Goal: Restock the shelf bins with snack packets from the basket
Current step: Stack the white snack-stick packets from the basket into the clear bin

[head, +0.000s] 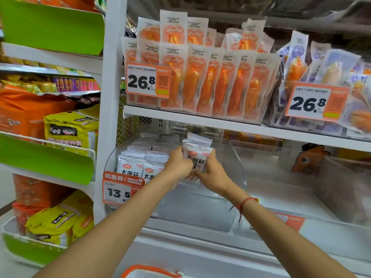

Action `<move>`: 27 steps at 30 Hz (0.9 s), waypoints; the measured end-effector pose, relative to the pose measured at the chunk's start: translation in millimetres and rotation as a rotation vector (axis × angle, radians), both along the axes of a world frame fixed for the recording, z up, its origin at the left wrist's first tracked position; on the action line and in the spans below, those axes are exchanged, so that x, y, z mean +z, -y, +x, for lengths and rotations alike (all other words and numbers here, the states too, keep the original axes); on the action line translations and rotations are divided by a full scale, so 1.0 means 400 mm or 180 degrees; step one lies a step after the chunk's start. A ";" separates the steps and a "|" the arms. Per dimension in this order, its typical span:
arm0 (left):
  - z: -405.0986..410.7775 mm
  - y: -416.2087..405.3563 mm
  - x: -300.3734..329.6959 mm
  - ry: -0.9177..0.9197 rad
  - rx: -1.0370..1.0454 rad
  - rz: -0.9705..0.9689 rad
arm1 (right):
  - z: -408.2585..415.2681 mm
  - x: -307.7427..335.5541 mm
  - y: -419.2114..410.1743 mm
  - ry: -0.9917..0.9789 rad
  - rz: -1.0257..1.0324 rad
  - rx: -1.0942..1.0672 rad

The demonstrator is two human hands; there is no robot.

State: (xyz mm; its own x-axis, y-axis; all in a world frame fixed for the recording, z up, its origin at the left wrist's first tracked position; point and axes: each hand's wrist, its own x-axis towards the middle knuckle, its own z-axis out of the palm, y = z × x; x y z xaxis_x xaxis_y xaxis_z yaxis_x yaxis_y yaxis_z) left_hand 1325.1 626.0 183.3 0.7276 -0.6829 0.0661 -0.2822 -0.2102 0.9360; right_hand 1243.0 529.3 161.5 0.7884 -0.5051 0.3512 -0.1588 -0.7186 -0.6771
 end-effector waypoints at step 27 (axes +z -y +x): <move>0.233 0.187 0.077 0.3465 -0.0813 0.3399 | 0.281 -0.017 0.209 -0.1624 0.0206 -0.0582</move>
